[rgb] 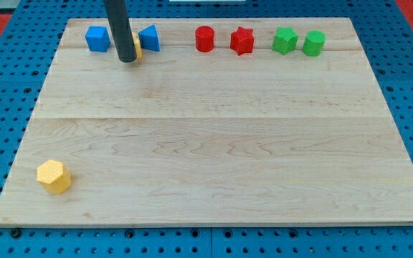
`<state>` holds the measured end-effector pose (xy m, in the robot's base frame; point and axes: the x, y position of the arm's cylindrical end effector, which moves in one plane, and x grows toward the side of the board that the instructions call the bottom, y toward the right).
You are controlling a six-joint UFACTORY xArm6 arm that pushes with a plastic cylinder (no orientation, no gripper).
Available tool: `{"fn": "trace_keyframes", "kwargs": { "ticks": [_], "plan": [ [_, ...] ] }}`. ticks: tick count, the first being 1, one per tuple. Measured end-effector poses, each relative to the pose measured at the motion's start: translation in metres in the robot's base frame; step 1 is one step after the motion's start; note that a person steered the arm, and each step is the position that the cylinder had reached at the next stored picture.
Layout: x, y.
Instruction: Place the yellow hexagon in between the red circle and blue triangle
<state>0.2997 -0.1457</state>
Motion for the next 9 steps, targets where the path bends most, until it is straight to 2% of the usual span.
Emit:
{"fn": "trace_keyframes", "kwargs": {
  "ticks": [2, 3, 4, 5, 6, 7, 8, 9],
  "plan": [
    [-0.016, 0.0],
    [0.07, 0.009],
    [0.194, 0.064],
    [0.293, 0.033],
    [0.296, -0.096],
    [0.261, -0.141],
    [0.269, -0.056],
    [0.3, -0.07]
  ]
}}
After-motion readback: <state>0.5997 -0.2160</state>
